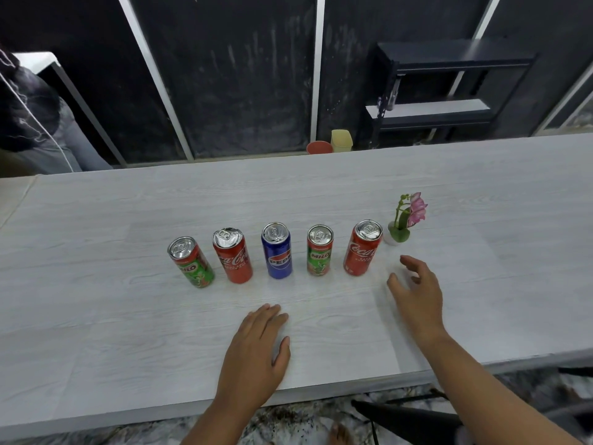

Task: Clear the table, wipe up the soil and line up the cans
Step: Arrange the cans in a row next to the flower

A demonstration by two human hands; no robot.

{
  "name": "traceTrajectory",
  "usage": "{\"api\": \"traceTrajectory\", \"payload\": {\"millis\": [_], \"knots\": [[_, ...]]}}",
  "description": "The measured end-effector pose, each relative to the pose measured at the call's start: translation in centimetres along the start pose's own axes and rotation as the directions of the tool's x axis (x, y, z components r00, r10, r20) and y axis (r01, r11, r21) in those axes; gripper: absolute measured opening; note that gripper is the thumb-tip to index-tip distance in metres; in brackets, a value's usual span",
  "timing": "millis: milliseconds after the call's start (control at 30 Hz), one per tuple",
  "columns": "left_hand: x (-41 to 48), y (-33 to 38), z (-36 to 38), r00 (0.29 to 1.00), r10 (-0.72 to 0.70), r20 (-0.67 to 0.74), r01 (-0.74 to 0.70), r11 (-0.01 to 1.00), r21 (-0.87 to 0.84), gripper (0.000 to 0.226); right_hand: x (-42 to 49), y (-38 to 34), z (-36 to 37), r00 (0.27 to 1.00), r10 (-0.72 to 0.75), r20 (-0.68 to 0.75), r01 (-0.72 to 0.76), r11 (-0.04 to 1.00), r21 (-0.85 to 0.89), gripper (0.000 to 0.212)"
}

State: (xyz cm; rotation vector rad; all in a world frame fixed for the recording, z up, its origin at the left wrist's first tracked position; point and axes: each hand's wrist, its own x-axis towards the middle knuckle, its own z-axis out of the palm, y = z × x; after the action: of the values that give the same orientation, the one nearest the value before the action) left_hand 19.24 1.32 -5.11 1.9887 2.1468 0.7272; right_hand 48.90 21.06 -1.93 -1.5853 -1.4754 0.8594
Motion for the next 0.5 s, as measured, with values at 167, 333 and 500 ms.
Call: {"api": "traceTrajectory", "payload": {"millis": [167,333,500], "knots": [[0.1,-0.2,0.3,1.0,-0.006,-0.008,0.005,1.0,-0.019,0.046,4.9,-0.1,-0.8,0.999,0.028,-0.035,-0.029,0.998,-0.051,0.061],[0.2,-0.3,0.4,1.0,0.0,-0.01,-0.001,1.0,-0.03,0.046,8.4,-0.1,0.1,0.999,0.035,-0.017,-0.037,0.992,-0.124,0.079],[0.2,-0.3,0.5,1.0,0.004,-0.008,-0.004,0.999,-0.044,0.046,9.2,-0.1,0.9,0.999,-0.016,-0.046,0.004,0.97,-0.244,0.075]]}}
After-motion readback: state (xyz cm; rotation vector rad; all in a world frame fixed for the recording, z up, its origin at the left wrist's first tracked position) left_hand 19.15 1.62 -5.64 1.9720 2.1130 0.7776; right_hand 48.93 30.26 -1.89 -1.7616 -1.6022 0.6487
